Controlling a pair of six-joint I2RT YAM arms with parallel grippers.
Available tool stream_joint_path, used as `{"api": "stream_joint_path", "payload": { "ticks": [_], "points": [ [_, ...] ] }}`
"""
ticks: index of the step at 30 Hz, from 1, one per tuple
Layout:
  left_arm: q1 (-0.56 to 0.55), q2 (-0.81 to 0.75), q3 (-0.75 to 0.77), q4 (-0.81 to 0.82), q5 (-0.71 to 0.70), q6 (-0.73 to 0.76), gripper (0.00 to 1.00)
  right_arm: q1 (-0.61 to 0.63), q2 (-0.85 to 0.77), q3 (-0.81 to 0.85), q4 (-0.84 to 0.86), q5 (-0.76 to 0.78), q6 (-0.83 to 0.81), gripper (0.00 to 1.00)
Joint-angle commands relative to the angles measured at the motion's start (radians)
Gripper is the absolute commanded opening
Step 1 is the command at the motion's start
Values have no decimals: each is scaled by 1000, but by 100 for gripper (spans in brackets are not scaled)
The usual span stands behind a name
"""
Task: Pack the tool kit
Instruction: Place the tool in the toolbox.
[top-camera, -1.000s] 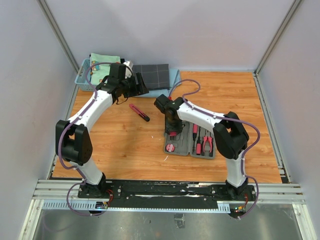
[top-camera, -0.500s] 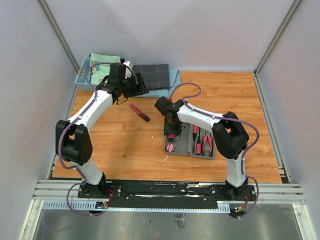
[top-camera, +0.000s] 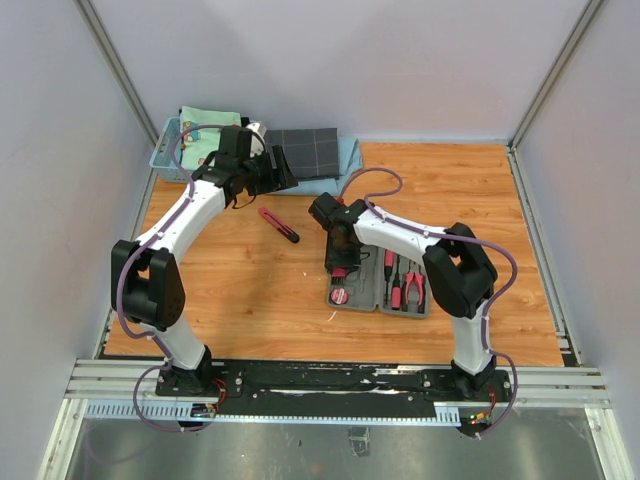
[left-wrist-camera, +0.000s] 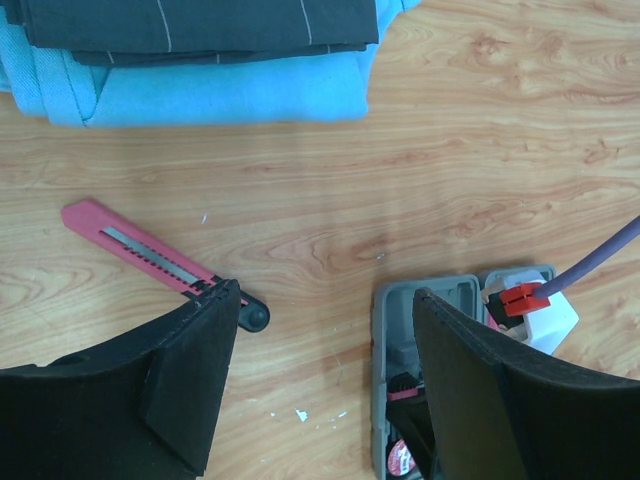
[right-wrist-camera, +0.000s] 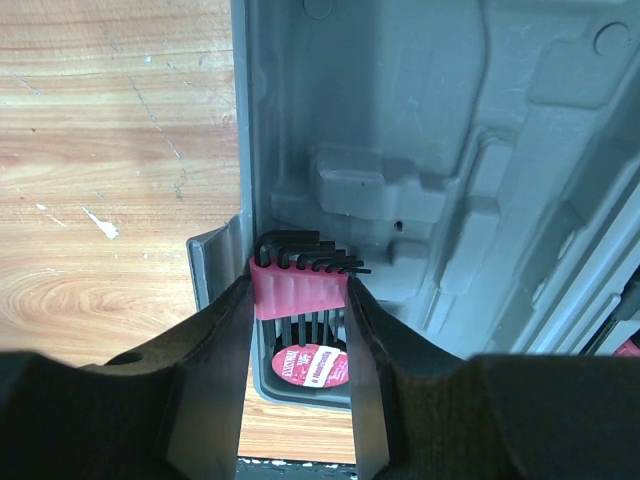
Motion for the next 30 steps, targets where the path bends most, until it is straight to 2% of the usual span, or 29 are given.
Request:
{"api": "stream_joint_path", "payload": {
  "ticks": [1, 10, 14, 19, 25, 30],
  "points": [
    [7, 2, 11, 11, 17, 7, 74, 9, 44, -18, 3, -9, 37, 17],
    [7, 4, 13, 13, 19, 8, 74, -1, 58, -33, -4, -26, 53, 18],
    [7, 4, 12, 14, 19, 10, 74, -2, 65, -26, -23, -22, 59, 27],
    [8, 3, 7, 15, 20, 9, 74, -4, 51, -21, -28, 1, 54, 45],
    [7, 3, 10, 15, 21, 10, 74, -7, 40, -16, -26, 15, 40, 52],
    [7, 1, 8, 15, 22, 8, 74, -9, 24, 0, -18, 24, 19, 53]
  ]
}}
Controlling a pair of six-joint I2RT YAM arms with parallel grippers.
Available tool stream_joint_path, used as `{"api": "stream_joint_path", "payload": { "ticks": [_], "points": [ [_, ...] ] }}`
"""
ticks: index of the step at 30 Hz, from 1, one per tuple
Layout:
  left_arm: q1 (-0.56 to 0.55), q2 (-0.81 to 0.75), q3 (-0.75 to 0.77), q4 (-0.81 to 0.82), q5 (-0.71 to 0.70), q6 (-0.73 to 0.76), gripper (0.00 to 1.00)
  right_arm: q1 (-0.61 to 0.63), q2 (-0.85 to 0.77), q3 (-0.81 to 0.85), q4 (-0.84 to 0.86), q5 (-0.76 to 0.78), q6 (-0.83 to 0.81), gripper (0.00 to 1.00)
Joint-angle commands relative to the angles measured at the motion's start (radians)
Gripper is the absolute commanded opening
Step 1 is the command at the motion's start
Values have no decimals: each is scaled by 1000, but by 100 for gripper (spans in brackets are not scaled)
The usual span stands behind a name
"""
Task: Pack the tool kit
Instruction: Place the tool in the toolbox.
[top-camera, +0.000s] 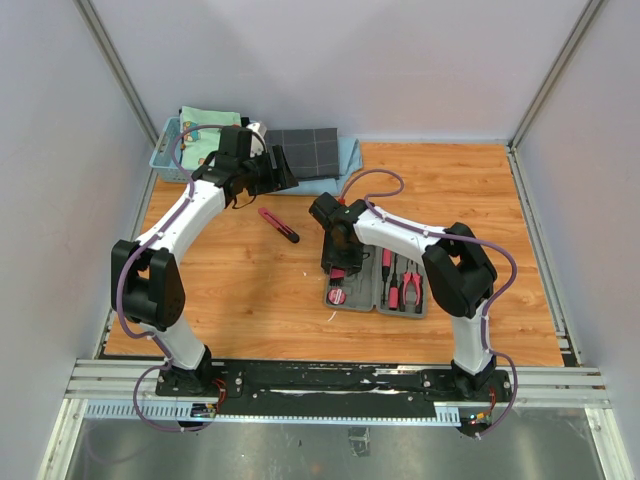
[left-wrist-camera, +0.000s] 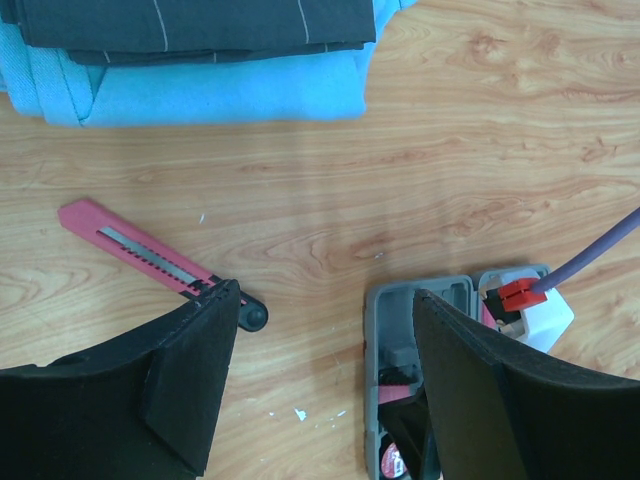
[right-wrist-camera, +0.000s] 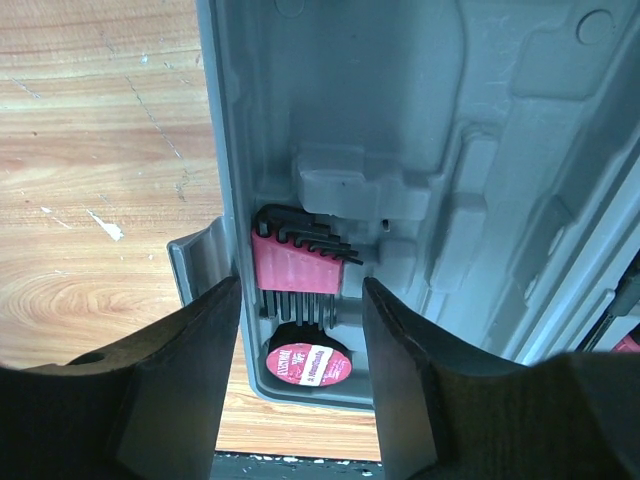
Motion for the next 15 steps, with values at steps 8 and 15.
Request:
{"api": "stream_joint_path", "payload": {
  "ticks": [8, 15],
  "points": [
    [7, 1, 12, 15, 17, 5, 74, -4, 2, 10, -23, 51, -38, 28],
    [8, -1, 9, 15, 18, 3, 74, -4, 3, 8, -33, 49, -47, 19]
  ]
}}
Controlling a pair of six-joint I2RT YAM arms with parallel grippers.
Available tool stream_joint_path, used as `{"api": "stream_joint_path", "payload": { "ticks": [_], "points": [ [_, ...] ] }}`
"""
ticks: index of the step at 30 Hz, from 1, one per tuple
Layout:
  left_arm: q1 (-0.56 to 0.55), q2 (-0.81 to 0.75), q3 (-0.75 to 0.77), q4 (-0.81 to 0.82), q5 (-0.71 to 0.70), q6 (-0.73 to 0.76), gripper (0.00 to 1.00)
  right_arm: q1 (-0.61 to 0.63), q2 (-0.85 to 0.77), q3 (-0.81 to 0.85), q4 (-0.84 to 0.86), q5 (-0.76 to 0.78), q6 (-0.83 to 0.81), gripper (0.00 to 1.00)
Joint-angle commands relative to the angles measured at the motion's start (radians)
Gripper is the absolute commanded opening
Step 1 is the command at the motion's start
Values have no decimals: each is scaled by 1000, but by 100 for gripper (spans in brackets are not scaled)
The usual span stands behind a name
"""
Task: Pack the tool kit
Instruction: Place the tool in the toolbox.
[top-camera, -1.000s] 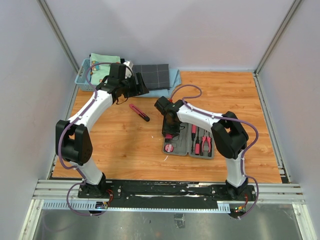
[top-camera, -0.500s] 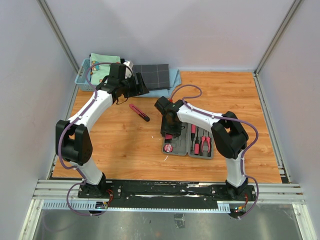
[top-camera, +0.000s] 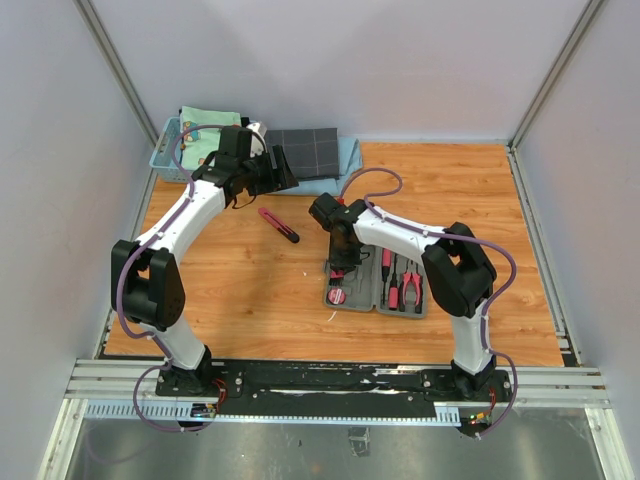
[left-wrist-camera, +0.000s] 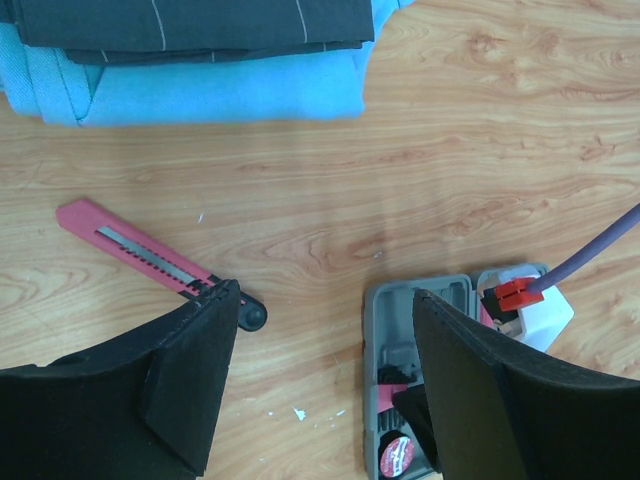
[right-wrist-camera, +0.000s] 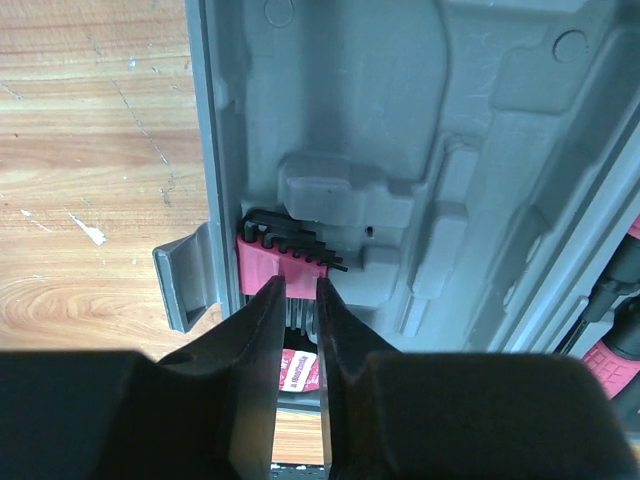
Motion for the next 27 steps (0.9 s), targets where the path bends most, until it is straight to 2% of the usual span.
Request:
{"api": "stream_joint_path", "payload": {
  "ticks": [1, 13, 27],
  "points": [
    [7, 0, 6, 15, 14, 4, 74, -3, 6, 3, -26, 26, -9, 18],
    [7, -7, -2, 15, 13, 4, 74, -3, 91, 7, -80, 9, -33, 13],
    [8, -23, -20, 15, 9, 8, 74, -9, 228, -22, -68, -70, -49, 12]
  ]
}}
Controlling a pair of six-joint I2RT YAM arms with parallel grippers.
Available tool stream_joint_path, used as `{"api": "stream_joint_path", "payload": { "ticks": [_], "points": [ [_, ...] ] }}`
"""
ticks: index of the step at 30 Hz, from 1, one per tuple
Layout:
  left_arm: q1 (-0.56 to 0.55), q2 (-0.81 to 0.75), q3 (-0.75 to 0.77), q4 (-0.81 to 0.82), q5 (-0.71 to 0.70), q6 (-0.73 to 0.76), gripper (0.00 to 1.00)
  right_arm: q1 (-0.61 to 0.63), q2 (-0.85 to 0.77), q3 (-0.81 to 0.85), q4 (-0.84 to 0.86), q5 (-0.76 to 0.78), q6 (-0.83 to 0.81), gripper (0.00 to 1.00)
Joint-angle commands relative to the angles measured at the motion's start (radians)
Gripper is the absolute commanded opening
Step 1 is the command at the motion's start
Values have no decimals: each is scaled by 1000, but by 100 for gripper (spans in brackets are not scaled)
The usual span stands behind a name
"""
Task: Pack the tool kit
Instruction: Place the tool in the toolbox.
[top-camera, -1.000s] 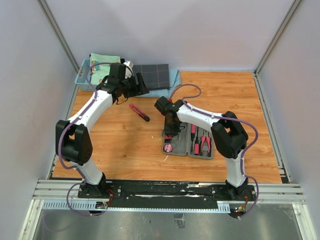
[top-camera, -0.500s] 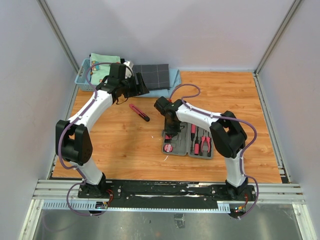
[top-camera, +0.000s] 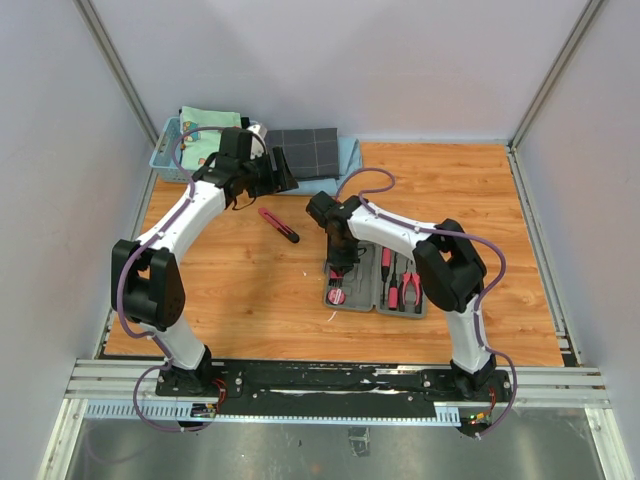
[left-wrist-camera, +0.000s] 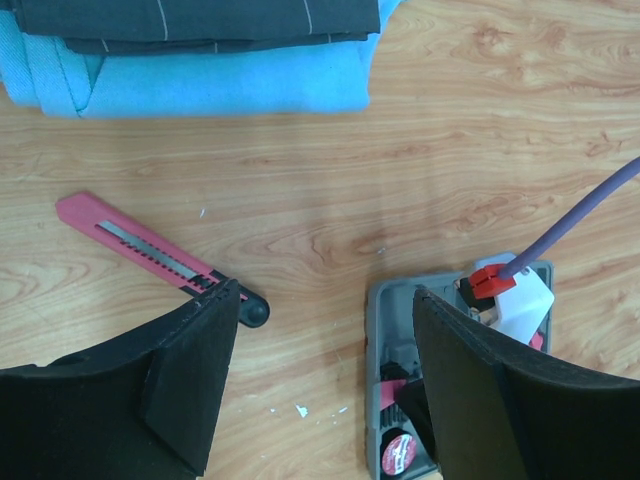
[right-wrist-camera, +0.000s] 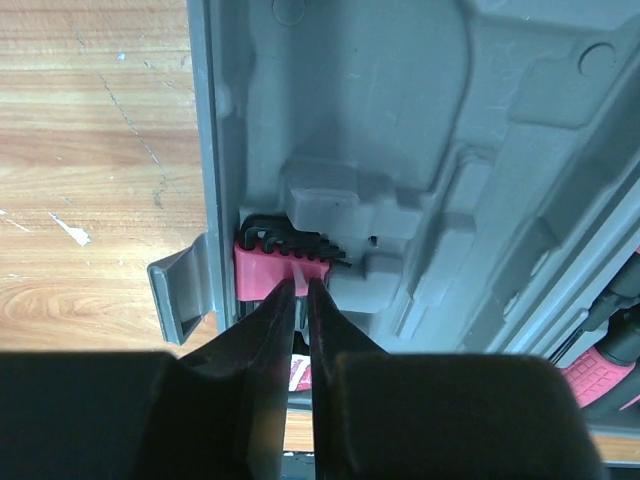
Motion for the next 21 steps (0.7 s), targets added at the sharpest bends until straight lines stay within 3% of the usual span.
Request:
{"api": "stream_joint_path", "payload": {
  "ticks": [1, 8, 11, 13, 14, 15, 16, 17, 21],
  "points": [
    [8, -24, -10, 17, 10, 8, 74, -5, 153, -95, 3, -40, 2, 12],
    [9, -22, -12, 17, 11, 10, 74, -10, 100, -115, 67, -17, -21, 12],
    [8, -20, -6, 18, 11, 15, 74, -12, 36, -79, 101, 11, -81, 17],
    [8, -18, -3, 17, 7, 20, 74, -10, -1, -23, 96, 31, -137, 31],
    [8, -19, -2, 18, 2, 22, 74, -10, -19, 7, 89, 46, -169, 46],
    [8, -19, -1, 18, -2, 24, 75, -10, -33, 42, 77, 62, -197, 61],
    [8, -19, 0, 18, -7, 25, 74, -11, -44, 74, 64, 80, -228, 93],
    [9, -18, 2, 19, -9, 23, 75, -12, -50, 109, 43, 101, -250, 99],
    [19, -34, 8, 30, -13, 2, 75, -17, -103, 160, 43, 127, -300, 98]
  ]
}}
